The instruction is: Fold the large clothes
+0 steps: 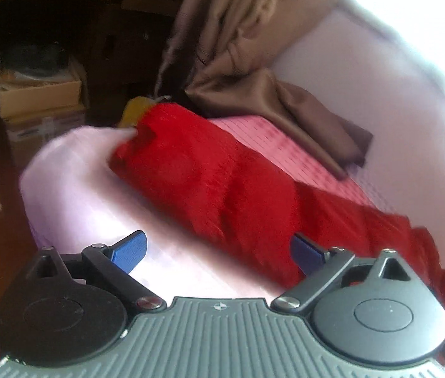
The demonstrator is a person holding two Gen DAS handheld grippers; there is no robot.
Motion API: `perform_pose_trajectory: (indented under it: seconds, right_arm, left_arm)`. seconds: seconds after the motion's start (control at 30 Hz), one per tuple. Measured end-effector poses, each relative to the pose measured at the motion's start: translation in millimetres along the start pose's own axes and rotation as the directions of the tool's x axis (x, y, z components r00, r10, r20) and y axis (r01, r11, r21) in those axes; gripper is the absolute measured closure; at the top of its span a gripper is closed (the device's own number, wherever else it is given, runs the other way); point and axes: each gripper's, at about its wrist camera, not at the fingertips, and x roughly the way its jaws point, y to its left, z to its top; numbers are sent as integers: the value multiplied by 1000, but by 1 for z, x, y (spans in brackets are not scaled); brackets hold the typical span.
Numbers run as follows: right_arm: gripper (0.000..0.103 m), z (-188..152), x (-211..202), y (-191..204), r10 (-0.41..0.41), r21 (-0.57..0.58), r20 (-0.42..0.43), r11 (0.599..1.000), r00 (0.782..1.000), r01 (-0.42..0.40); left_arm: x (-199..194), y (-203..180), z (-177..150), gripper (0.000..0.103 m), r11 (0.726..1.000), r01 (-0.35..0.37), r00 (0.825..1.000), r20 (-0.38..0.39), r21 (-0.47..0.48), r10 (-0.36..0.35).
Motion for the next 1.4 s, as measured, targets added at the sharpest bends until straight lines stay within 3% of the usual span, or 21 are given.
perform_pose_trajectory:
  seconds: [0.1,0.2,0.27,0.33,0.43,0.67,0.83,1.2,1.3,1.4]
  right_arm:
    - [92,0,0,1,-4,-1,3,1000,1000,4]
    - [92,0,0,1,-3,0,3,1000,1000,3]
    - [92,0,0,2,-3,0,3,1000,1000,3]
    - [92,0,0,2,-4,-1,3,1000,1000,4]
    - [92,0,0,2,-4,-1,4,1000,1000,4]
    - [91,0,-1,1,-15,7,5,1000,1000,15]
    - [91,1,0,2,-16,12,2,1000,1000,16]
    - [86,6,2,-1,-18,13,-15,1000,1000,18]
    - [77,8,2,-4,-28,-1,-23,1000,999,28]
    - [47,9,-5,-13,-49,13,-7,999,999,49]
  left_arm:
    - [8,12,11,7,1000,17,1000,24,-11,-16]
    - [18,15,20,15,999,22,999,39,-25,-21]
    - [23,13,24,30,1000,22,999,42,-14,-21]
    - [30,14,26,75,1000,14,999,41,-16,-13]
    - [37,19,29,89,998,44,998,40,-48,-42]
    - [11,-20,28,96,995,-22,986,165,101,5]
    - [-16,-64,26,96,979,-32,971,239,202,-17]
    - [-43,-137,8,96,947,7,965,248,321,-91]
    - [-48,-150,3,96,942,12,964,246,337,-100]
    - [-52,-161,-2,96,936,23,964,241,352,-114]
